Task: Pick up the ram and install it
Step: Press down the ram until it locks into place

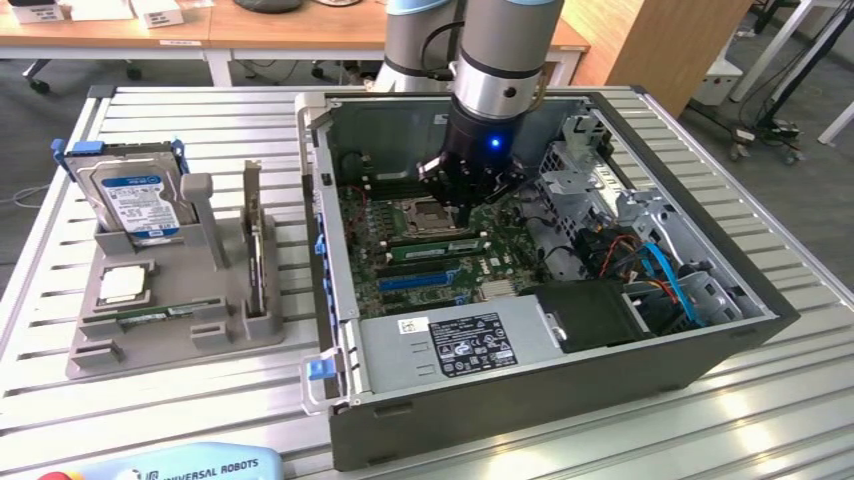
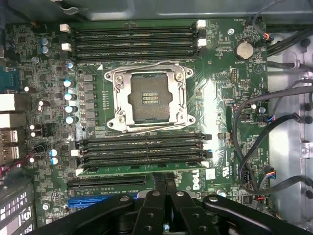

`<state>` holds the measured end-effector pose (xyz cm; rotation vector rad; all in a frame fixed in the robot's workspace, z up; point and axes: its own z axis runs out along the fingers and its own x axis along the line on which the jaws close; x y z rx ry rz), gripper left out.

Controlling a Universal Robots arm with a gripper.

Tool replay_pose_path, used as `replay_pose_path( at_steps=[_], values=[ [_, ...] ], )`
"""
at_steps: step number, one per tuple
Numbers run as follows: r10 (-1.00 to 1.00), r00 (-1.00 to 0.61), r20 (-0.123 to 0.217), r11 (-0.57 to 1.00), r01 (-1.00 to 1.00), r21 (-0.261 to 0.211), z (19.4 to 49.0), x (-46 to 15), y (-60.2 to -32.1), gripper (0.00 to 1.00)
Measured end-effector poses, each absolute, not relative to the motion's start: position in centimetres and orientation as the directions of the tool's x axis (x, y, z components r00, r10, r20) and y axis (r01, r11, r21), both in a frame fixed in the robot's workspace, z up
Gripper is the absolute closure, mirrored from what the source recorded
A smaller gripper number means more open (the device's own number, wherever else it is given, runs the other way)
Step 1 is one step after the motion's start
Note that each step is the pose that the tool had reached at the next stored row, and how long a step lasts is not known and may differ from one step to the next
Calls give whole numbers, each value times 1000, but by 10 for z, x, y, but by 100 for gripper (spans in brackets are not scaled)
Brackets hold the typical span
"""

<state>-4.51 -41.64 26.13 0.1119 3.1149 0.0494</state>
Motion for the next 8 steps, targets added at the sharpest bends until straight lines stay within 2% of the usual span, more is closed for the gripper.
replay_pose_path(
  at_steps=[3,8],
  values=[
    [72,-997,6,997,73,30,261,-45,-416,90],
    [58,-998,13,998,59,30,261,-44,-416,90]
  ],
)
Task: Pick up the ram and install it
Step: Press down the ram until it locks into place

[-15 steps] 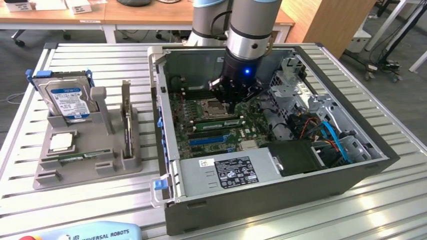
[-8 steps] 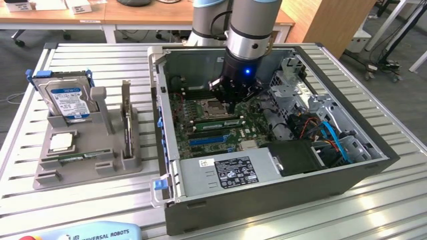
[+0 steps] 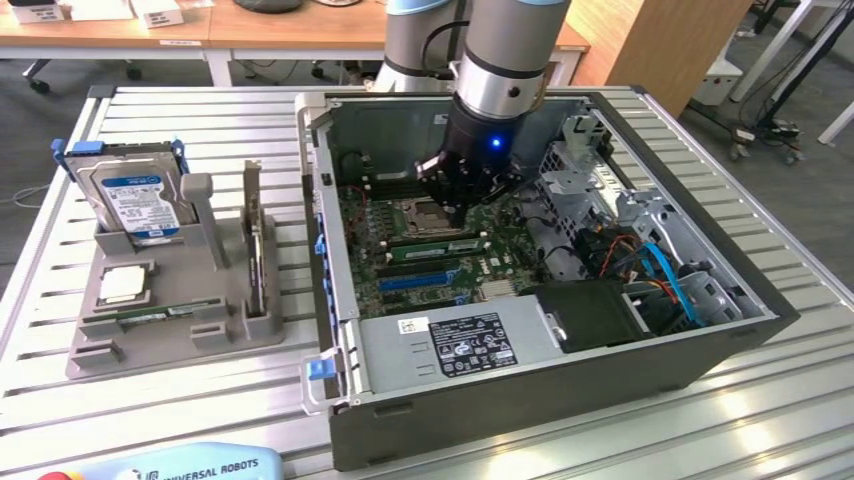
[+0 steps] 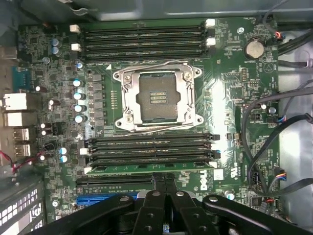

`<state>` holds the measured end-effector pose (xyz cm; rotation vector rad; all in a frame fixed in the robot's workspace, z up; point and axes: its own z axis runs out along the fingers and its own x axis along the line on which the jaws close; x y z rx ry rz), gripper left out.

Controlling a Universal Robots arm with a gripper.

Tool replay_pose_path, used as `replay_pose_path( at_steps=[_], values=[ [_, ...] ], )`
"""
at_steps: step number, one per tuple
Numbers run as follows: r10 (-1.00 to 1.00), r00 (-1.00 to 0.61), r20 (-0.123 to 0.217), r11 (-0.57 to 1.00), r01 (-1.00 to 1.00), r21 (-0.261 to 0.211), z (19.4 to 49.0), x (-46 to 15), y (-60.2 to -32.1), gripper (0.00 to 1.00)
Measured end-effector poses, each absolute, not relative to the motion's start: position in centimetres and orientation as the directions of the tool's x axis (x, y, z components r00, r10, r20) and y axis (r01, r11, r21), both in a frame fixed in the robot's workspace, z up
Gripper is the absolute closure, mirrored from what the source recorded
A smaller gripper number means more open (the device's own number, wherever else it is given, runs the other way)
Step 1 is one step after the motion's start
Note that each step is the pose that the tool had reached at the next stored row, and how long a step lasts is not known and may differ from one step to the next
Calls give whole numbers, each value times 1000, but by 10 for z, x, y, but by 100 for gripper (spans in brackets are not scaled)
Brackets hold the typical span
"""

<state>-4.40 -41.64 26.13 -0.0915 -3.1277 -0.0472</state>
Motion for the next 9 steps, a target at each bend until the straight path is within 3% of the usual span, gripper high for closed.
replay_pose_path(
  at_steps=[9],
  values=[
    [42,-999,17,999,43,30,261,-44,-416,90]
  ],
)
